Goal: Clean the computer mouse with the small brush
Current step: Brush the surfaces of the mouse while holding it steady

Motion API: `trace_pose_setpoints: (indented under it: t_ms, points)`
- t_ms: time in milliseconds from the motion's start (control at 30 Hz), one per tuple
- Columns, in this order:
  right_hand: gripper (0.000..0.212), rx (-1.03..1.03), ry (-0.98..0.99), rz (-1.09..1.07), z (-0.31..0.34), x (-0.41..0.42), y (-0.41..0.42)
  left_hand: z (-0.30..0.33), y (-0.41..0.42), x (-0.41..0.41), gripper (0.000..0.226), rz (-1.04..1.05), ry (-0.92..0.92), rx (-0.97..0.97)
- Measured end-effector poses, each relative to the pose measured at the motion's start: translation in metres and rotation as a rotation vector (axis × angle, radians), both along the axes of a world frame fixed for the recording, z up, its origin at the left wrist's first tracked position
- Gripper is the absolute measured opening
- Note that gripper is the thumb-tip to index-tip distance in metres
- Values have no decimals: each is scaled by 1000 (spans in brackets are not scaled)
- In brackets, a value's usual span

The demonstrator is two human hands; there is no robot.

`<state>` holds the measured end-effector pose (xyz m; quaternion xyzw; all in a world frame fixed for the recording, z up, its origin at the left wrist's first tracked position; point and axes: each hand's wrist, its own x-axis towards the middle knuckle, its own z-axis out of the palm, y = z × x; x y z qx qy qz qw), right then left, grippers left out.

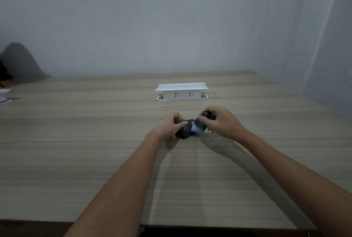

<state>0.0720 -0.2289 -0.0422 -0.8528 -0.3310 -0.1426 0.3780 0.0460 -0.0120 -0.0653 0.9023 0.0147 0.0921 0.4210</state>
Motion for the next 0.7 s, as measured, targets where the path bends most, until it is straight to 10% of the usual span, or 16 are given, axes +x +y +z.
trace_pose_setpoints:
  t_ms: [700]
  points:
    - [16, 31, -58, -97, -10, -18, -16, 13, -9, 6, 39, -122, 90, 273]
